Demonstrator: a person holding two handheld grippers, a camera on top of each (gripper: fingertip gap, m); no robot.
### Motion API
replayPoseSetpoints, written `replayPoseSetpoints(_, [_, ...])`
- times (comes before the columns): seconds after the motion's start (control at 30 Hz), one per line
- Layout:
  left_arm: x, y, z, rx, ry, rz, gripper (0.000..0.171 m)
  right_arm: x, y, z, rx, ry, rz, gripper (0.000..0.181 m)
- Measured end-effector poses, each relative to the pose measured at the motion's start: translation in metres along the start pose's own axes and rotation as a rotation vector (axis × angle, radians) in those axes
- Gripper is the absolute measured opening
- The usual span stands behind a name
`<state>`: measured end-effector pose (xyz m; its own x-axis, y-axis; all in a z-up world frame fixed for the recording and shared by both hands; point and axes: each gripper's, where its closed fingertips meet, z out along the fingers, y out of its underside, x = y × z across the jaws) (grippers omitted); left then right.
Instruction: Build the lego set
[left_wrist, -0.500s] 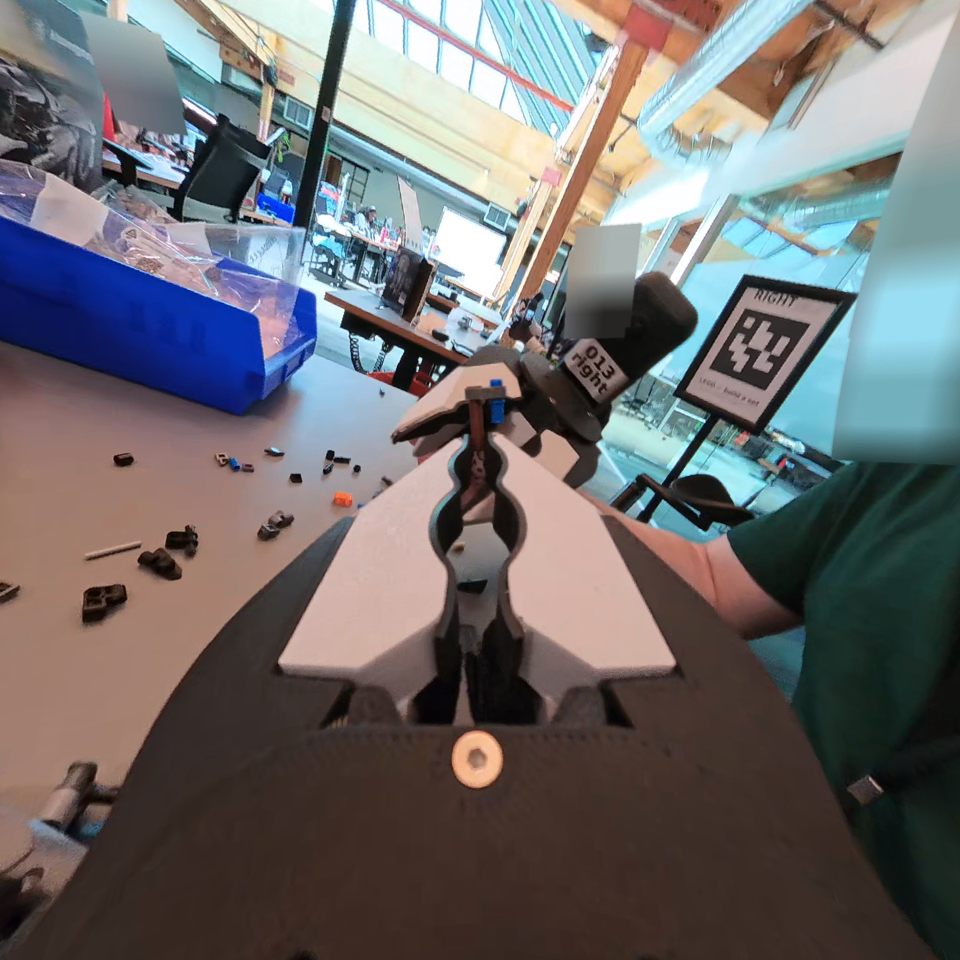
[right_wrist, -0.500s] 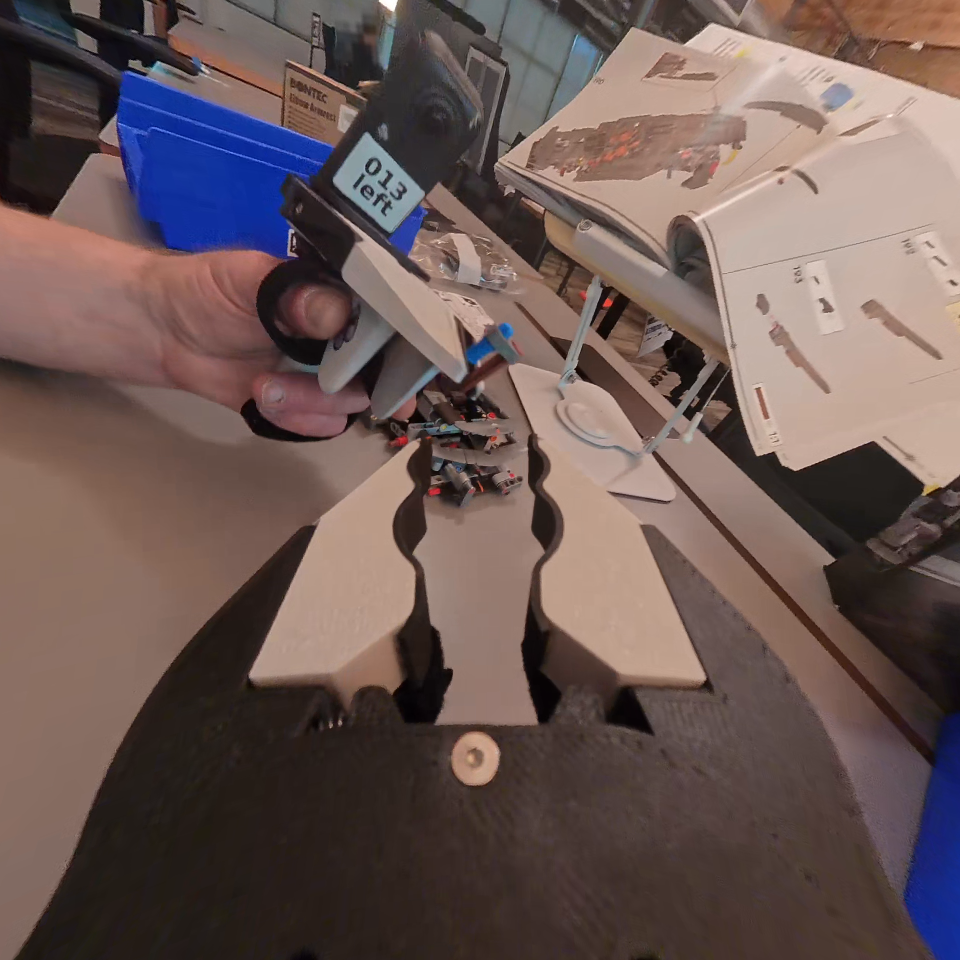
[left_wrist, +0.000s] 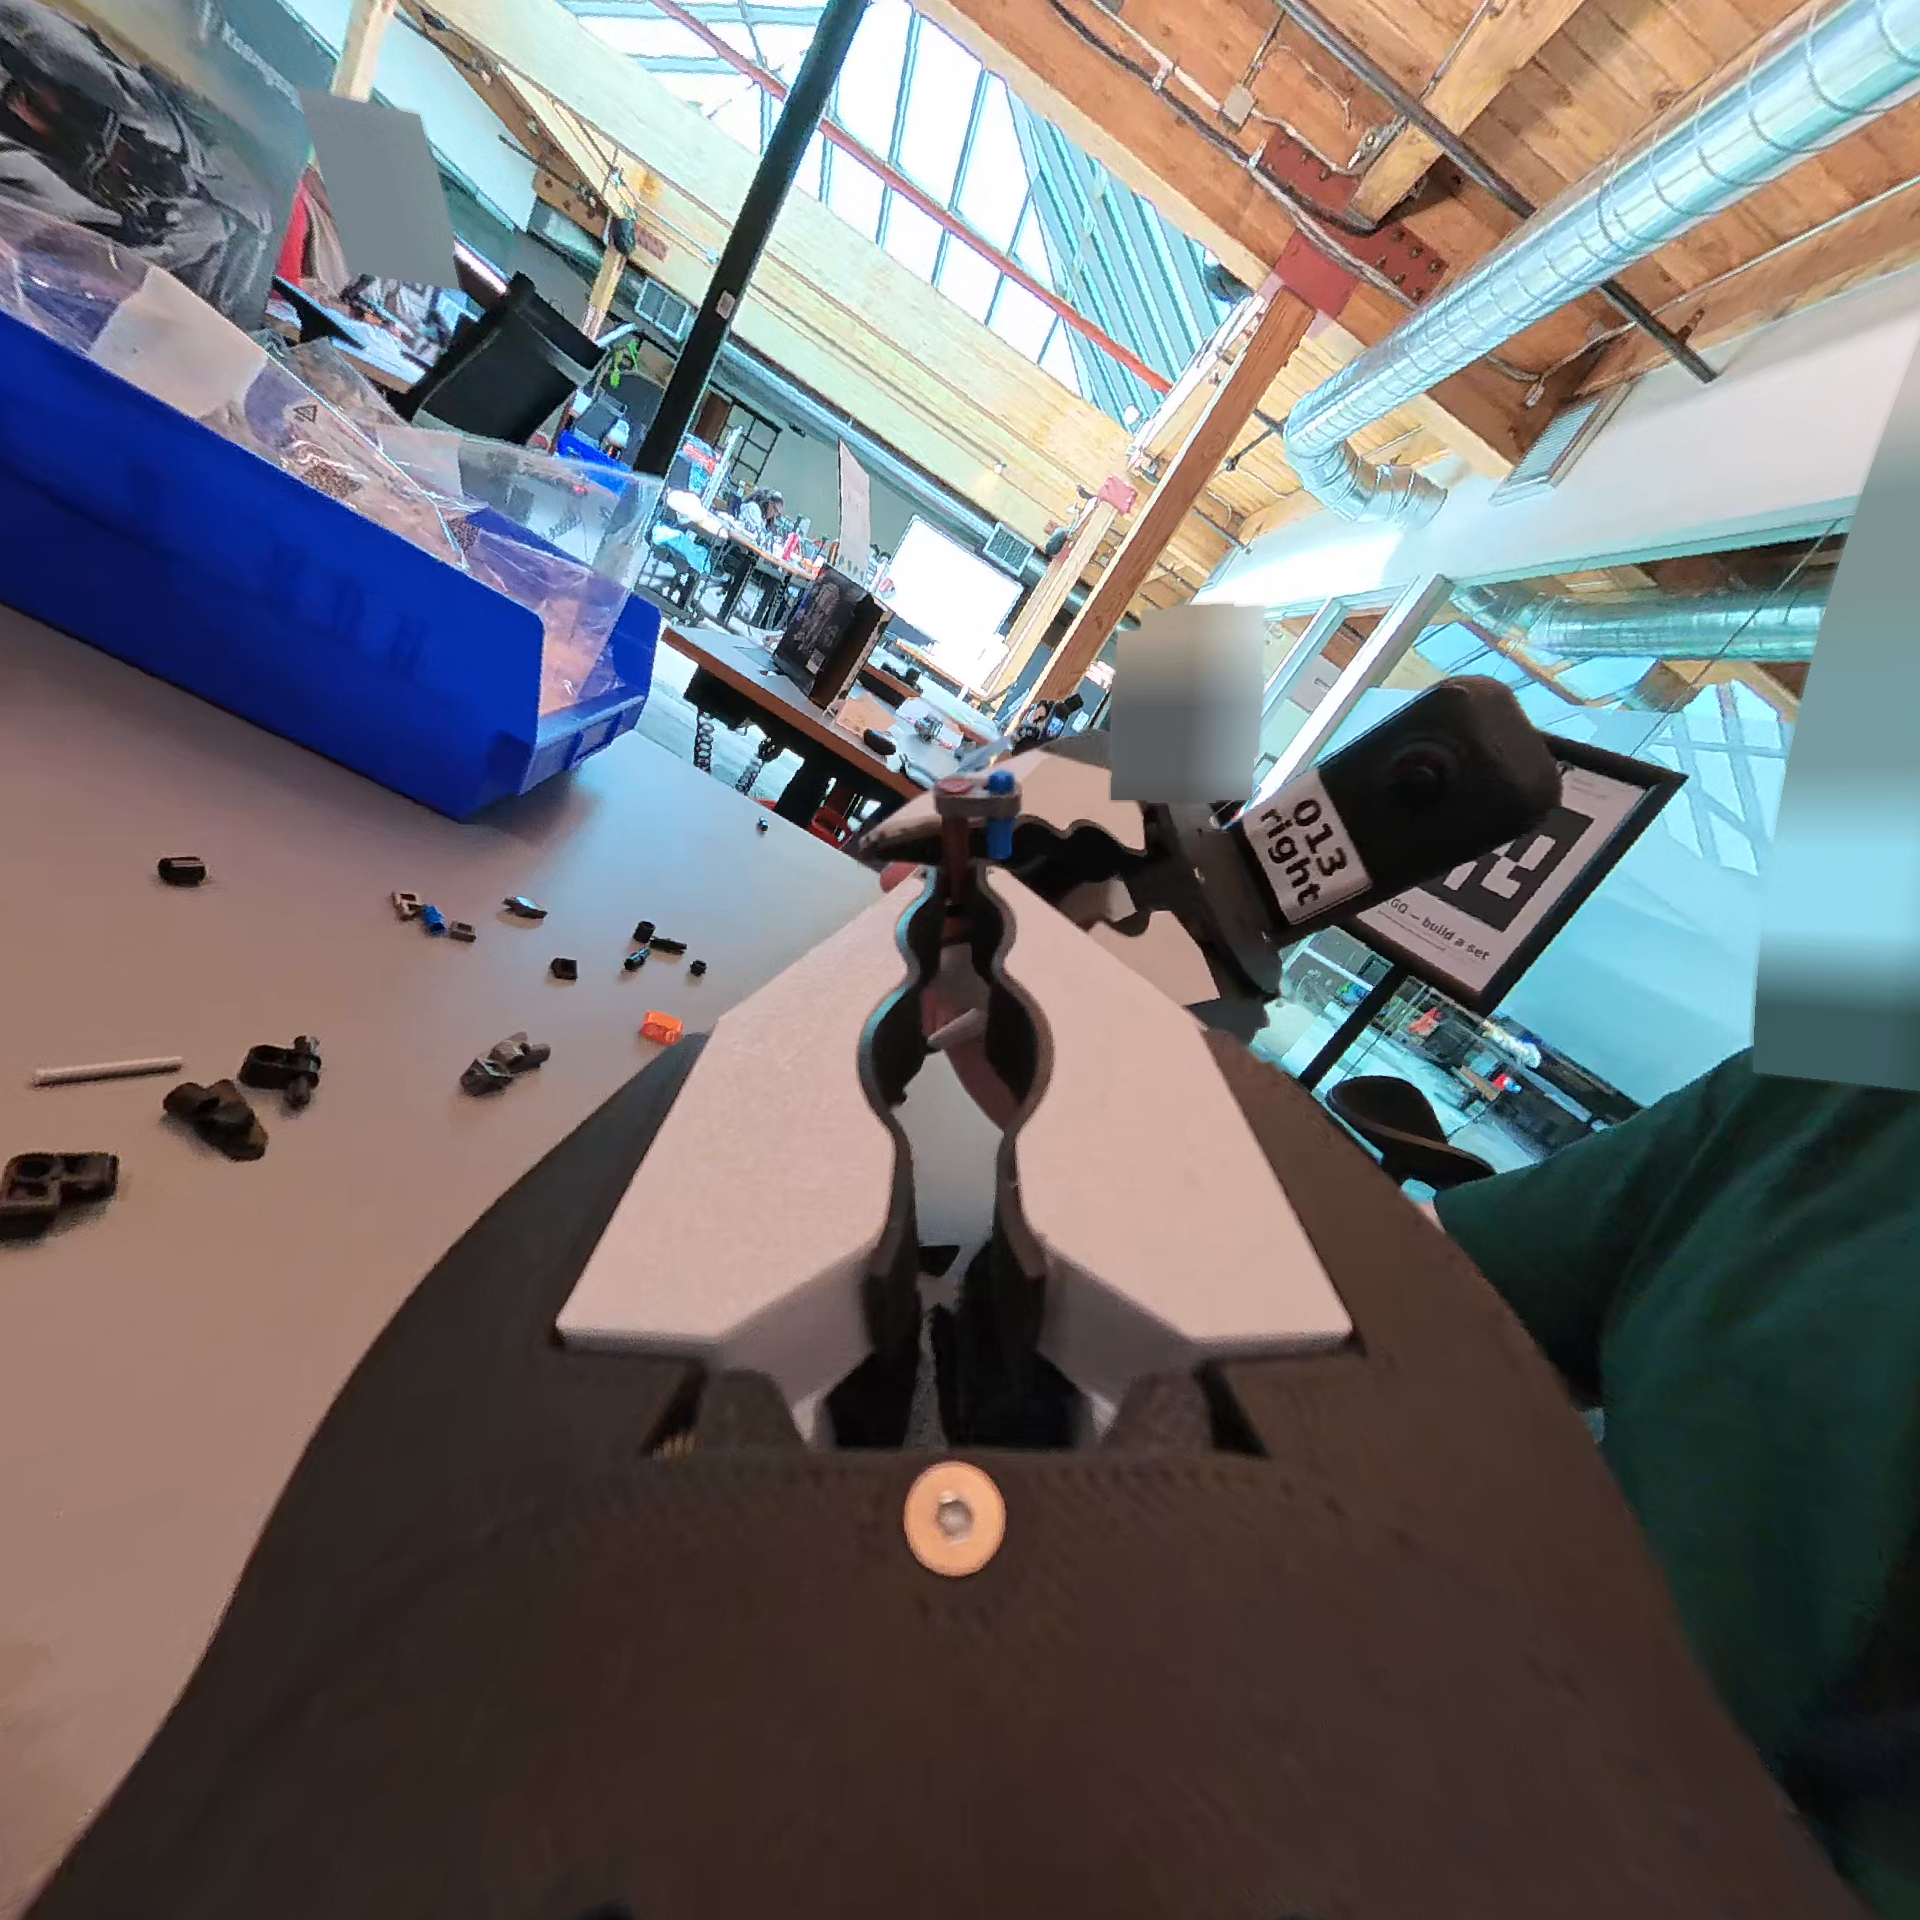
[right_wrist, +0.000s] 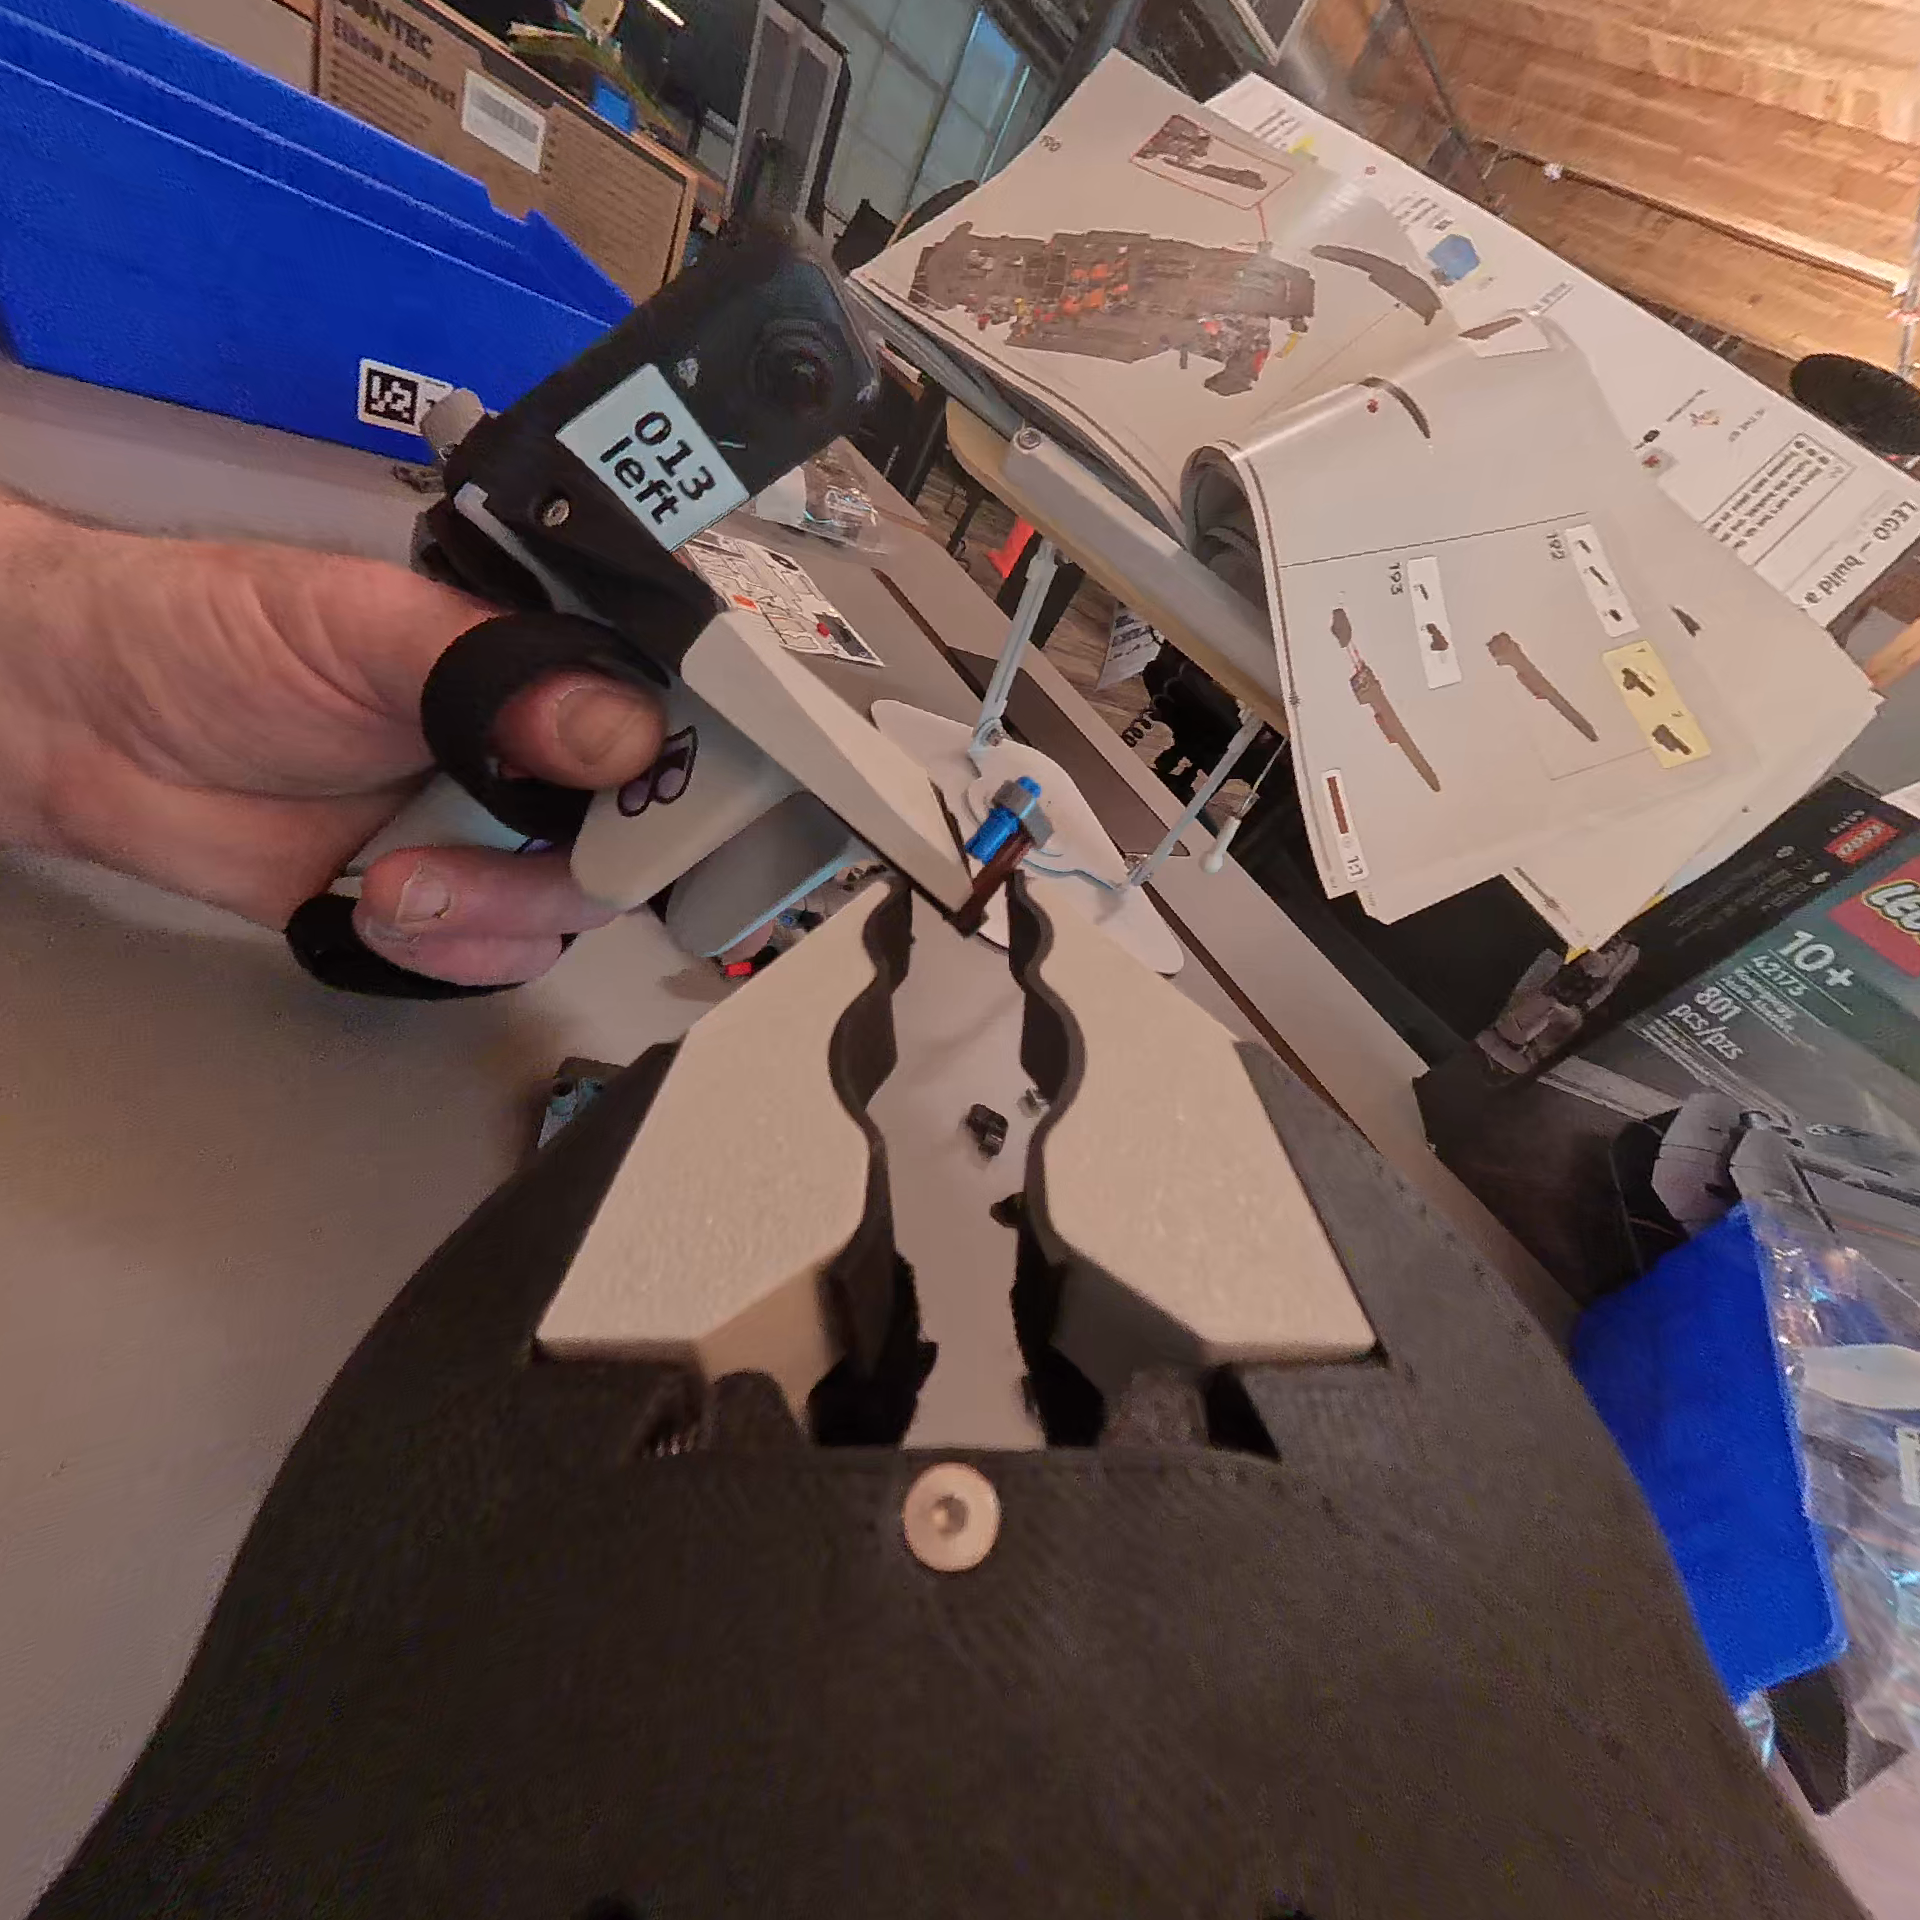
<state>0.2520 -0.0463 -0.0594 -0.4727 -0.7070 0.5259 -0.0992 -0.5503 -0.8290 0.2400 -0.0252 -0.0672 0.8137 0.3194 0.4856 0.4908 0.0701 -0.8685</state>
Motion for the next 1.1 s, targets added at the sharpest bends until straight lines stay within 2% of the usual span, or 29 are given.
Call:
replayPoseSetpoints(0.17, [-0.004, 0.0, 0.004, 0.02, -0.004, -0.038, 0.003, 0.003, 0.003, -0.001, -0.037, 0.038, -0.05, 0.013])
replayPoseSetpoints(0.4, [-0.006, 0.008, 0.0, -0.061, 0.011, -0.109, 0.002, -0.003, 0.01, 0.0, -0.08, -0.006, -0.101, 0.01])
replayPoseSetpoints(1.1, [-0.001, 0.042, -0.025, -0.55, -0.012, -0.058, 0.004, -0.041, 0.021, 0.0, -0.068, -0.31, 0.008, 0.008])
